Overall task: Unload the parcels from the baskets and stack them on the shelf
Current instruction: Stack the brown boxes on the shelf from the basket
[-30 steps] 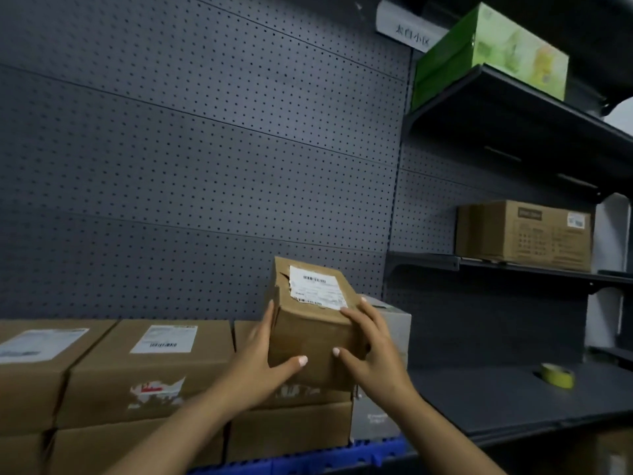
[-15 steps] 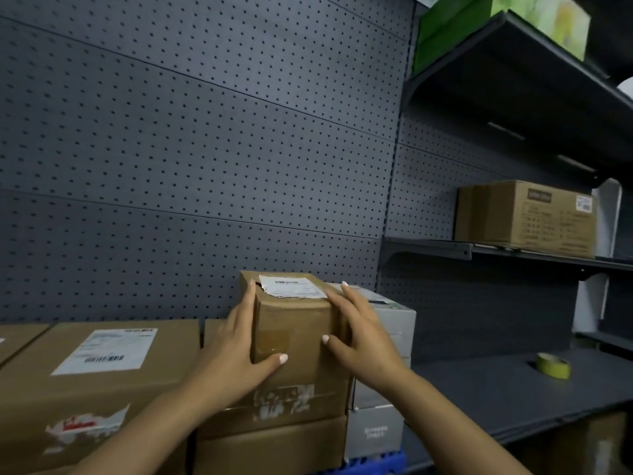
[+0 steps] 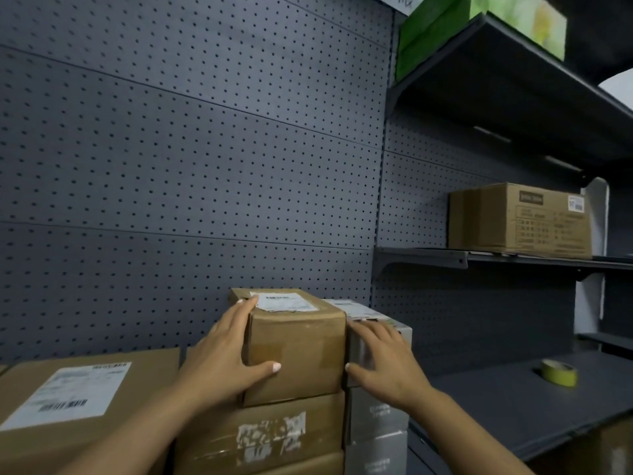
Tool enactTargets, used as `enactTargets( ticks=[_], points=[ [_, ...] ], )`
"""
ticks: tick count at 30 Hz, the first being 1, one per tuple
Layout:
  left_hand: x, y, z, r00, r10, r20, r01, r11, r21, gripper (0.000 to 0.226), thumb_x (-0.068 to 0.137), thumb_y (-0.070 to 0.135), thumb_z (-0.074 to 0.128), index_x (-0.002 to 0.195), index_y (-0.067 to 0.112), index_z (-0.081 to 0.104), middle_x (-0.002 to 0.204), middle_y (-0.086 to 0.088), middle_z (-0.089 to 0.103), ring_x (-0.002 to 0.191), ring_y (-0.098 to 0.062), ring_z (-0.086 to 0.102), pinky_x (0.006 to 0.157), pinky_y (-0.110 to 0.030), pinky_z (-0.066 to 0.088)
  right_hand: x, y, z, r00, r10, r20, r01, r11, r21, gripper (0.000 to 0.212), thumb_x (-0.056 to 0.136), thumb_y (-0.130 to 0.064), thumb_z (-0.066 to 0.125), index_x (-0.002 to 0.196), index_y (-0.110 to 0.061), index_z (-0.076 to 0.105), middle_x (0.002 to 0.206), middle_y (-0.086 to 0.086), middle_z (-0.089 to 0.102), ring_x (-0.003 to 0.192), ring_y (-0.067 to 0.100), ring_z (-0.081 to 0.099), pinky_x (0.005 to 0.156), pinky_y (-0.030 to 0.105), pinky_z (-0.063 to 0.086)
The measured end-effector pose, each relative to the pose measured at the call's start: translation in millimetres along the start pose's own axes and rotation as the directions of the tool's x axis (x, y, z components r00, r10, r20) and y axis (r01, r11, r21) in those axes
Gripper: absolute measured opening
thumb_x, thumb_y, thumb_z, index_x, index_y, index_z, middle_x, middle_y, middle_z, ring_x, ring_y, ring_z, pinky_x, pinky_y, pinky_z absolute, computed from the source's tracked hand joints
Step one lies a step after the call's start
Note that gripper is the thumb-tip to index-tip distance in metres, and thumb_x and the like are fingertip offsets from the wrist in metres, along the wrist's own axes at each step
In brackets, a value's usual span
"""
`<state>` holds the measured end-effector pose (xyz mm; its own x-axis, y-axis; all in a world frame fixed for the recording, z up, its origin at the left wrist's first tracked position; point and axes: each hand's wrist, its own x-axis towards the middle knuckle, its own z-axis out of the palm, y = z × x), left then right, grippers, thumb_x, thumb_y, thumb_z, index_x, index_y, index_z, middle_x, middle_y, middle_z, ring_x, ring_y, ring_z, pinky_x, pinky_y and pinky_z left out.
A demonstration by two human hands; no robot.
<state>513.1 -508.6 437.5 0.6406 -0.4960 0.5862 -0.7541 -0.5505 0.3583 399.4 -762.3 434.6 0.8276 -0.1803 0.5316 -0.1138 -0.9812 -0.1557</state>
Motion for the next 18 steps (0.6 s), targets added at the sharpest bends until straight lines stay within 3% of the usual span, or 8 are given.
enactTargets(
  ticks=[11,15,18],
  points=[
    [7.6,0.3,7.9,0.999,-0.018,0.030,0.019,0.999,-0.035,0.112,0.068,0.070,0.066,0.145,0.045,-0.012,0.159,0.013,0.002,0.141,-0.015,0.027,0.106,-0.042,0.040,-4.0,1.7,5.8,1.000,-0.015,0.000,0.015,1.000,-0.019,0.079,0.084,-0.050,0.053,0.151,-0.034,0.013,0.159,-0.007,0.012,0.147,0.020,-0.001,0.119,0.042,0.008],
    [3.7,2.7,4.0,0.999,-0.029,0.024,0.029,1.000,-0.002,0.115,0.071,0.071,0.062,0.140,0.048,-0.027,0.160,0.011,-0.003,0.145,-0.016,0.016,0.111,-0.043,0.033,-5.6,5.3,3.7,1.000,-0.013,0.014,0.013,1.000,-0.008,0.080,0.086,-0.050,0.052,0.151,-0.035,0.008,0.160,-0.008,0.003,0.147,0.017,-0.008,0.120,0.044,0.000],
    [-6.3,12.2,-6.0,0.999,-0.037,-0.015,0.038,0.999,0.021,0.115,0.073,0.070,0.058,0.137,0.043,-0.034,0.159,0.010,-0.010,0.146,-0.014,0.004,0.116,-0.039,0.020,-14.1,6.6,1.0,0.999,-0.025,-0.023,0.025,1.000,0.008,0.080,0.089,-0.051,0.051,0.151,-0.037,0.004,0.161,-0.009,-0.004,0.147,0.014,-0.011,0.120,0.042,-0.004]
  ],
)
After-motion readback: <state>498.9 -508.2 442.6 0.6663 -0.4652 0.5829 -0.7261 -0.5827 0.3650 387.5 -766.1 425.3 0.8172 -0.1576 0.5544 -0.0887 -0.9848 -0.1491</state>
